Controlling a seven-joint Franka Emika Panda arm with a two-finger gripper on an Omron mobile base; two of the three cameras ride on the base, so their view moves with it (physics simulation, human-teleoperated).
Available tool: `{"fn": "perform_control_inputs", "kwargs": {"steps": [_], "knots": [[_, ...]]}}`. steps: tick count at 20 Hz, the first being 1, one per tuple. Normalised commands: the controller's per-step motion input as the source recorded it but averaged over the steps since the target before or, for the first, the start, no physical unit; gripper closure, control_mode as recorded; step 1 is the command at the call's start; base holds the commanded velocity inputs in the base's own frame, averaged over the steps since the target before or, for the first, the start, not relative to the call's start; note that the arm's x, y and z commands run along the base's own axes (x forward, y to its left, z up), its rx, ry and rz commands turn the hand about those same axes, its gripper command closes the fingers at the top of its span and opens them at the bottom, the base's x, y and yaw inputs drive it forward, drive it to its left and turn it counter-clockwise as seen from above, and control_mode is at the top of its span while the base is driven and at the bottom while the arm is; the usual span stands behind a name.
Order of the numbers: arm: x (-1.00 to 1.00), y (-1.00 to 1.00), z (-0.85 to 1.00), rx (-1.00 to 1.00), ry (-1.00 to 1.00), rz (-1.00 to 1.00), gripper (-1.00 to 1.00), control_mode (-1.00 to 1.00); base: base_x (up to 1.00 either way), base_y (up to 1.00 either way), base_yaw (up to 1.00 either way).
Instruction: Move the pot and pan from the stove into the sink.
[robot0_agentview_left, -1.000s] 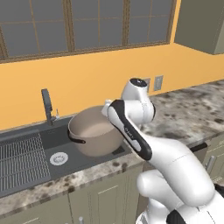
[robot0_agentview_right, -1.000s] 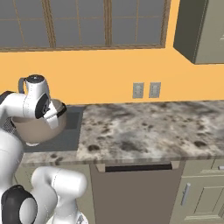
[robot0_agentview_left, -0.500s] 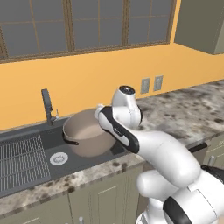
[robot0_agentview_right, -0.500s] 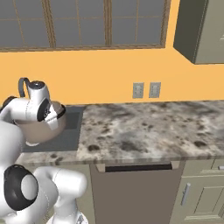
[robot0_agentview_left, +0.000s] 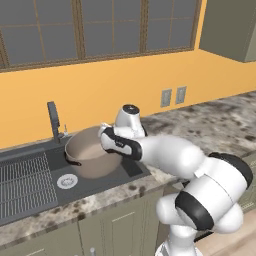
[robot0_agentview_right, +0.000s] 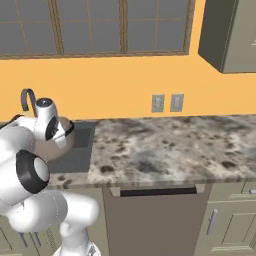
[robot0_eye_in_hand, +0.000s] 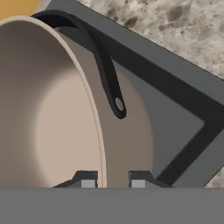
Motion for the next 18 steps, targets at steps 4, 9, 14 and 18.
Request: {"fn": "perform_control_inputs", "kwargs": {"steps": [4, 9, 14, 18], "knots": [[0.34, 0.27, -0.32, 0.0, 0.01, 0.01, 1.0, -1.0, 0.0, 0.0, 0.0], [0.26, 0.27, -0.36, 0.0, 0.0, 0.01, 1.0, -1.0, 0.0, 0.0, 0.0], [0.25, 0.16, -0.4, -0.01, 0.01, 0.0, 1.0, -1.0, 0.0, 0.0, 0.0], [0.1, 0.05, -0.33, 0.0, 0.0, 0.0, 1.0, -1.0, 0.0, 0.0, 0.0]]}}
